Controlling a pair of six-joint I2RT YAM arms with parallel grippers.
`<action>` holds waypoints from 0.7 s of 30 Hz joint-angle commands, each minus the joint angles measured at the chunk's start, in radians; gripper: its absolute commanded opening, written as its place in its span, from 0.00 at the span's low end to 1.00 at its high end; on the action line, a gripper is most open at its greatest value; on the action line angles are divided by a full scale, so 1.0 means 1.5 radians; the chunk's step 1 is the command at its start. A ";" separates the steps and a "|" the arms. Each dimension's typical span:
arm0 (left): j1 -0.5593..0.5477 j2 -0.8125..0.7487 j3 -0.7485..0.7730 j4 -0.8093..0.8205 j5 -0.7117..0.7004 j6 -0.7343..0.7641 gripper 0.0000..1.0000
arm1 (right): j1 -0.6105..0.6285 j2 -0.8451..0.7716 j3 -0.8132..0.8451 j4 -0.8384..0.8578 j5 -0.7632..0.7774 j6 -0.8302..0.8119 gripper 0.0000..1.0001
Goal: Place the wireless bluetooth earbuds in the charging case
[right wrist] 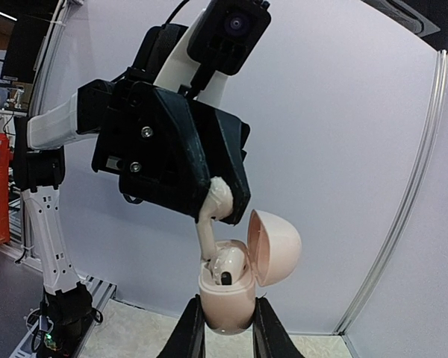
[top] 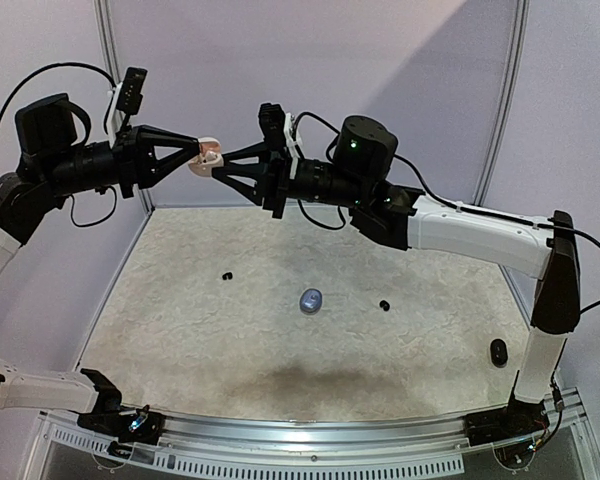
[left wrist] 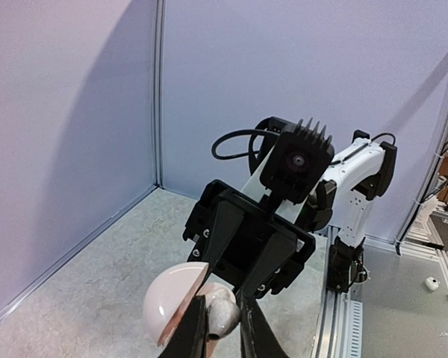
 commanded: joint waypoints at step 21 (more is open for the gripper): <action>0.014 0.004 -0.012 -0.006 -0.009 -0.014 0.00 | 0.001 -0.038 -0.019 0.053 0.008 0.027 0.00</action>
